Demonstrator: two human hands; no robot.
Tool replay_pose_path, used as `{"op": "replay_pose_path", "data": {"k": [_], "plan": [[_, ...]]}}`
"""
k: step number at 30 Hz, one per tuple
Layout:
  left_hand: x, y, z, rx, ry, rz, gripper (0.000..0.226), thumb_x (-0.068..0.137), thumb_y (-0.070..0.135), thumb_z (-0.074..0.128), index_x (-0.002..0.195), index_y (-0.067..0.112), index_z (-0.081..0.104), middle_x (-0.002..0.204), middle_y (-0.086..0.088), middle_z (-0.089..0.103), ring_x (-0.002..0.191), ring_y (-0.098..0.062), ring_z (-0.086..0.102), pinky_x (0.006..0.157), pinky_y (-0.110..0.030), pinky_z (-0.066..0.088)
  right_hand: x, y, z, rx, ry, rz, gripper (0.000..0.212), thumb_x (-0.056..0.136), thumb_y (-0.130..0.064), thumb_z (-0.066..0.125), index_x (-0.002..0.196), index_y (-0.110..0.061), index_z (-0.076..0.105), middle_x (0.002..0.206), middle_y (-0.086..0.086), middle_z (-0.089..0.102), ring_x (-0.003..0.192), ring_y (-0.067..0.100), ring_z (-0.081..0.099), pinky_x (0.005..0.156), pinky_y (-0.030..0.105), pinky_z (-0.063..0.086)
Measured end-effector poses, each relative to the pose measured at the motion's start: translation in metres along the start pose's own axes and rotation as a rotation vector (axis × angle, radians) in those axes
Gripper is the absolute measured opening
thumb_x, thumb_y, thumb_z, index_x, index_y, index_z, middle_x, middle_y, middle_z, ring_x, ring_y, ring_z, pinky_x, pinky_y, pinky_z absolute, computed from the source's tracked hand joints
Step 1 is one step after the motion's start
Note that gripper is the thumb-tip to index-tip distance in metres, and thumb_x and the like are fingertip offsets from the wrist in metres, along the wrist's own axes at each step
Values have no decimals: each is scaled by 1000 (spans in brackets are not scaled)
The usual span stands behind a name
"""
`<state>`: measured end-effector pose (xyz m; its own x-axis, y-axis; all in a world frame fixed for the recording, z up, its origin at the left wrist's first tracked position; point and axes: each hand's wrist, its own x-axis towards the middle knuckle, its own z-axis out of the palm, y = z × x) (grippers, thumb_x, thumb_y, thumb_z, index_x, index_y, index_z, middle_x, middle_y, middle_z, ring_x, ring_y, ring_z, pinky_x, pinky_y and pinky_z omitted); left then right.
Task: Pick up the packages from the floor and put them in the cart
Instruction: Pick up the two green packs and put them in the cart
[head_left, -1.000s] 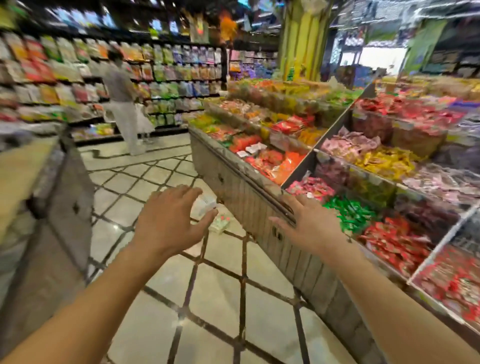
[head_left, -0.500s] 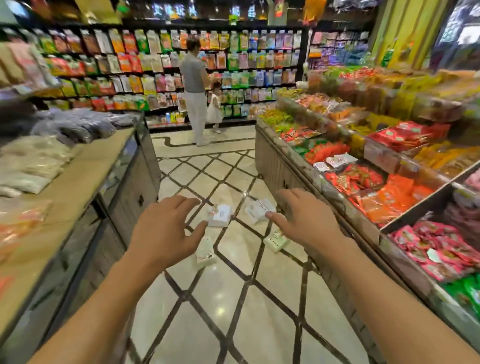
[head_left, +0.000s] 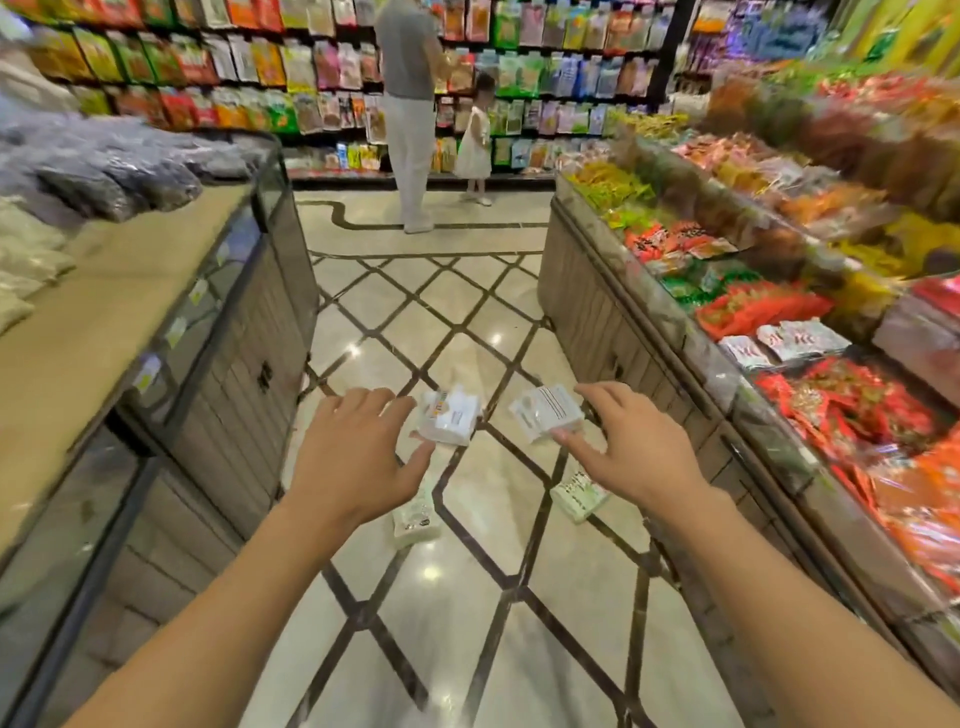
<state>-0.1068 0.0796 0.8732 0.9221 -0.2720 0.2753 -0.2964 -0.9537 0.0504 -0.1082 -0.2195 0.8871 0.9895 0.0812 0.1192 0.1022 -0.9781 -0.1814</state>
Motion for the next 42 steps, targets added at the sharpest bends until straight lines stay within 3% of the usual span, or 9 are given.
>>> {"op": "replay_pose_path", "data": {"k": [10,18,20,25,32,38,40,42], "plan": [[137,-16,135,-122,-212,12,63,82,54,46,117,10,74,111,-12,75,100,-37,70,87,-48,52,139,60,92,36,-121,142,73,96,-71,46,154,-26,48,152,1,53,134,28,55,97,48,56],[232,-14,287,-121,-388,-36,61,83,55,45,116,14,75,108,-5,75,98,-33,70,84,-44,51,247,150,224,95,-293,233,68,98,-65,52,155,-28,46,156,-2,49,138,23,50,102,40,48],[253,-13,333,-134,-418,-40,58,82,54,49,112,12,76,102,-7,76,91,-35,71,79,-43,53,274,176,264,103,-327,265,68,98,-68,51,154,-30,46,156,-2,50,139,24,51,101,42,50],[294,-18,464,-122,-480,-35,53,83,55,52,109,14,74,104,-8,75,96,-34,69,84,-45,51,325,244,387,117,-403,353,69,97,-65,55,154,-27,47,155,4,51,139,29,51,101,47,51],[284,-47,679,-142,-521,-104,46,81,45,64,110,11,75,100,-15,76,92,-41,70,81,-48,55,342,327,615,79,-509,485,75,95,-72,49,152,-23,47,158,12,48,139,40,51,102,54,52],[233,-109,874,-56,-604,-286,61,85,49,56,123,3,71,118,-25,72,110,-47,65,87,-56,53,340,397,798,-24,-570,669,71,102,-64,44,160,-24,33,159,17,43,139,43,47,107,56,42],[216,-133,928,-4,-625,-371,58,94,44,59,135,5,64,135,-25,64,127,-48,54,96,-63,48,341,418,842,-44,-552,723,72,103,-64,39,164,-29,24,169,14,26,150,46,31,114,63,35],[200,-150,971,43,-686,-466,65,97,50,56,151,16,48,160,-18,41,149,-45,26,110,-69,35,342,435,882,-6,-557,787,74,103,-67,35,166,-37,13,176,6,5,158,46,8,118,71,21]]}}
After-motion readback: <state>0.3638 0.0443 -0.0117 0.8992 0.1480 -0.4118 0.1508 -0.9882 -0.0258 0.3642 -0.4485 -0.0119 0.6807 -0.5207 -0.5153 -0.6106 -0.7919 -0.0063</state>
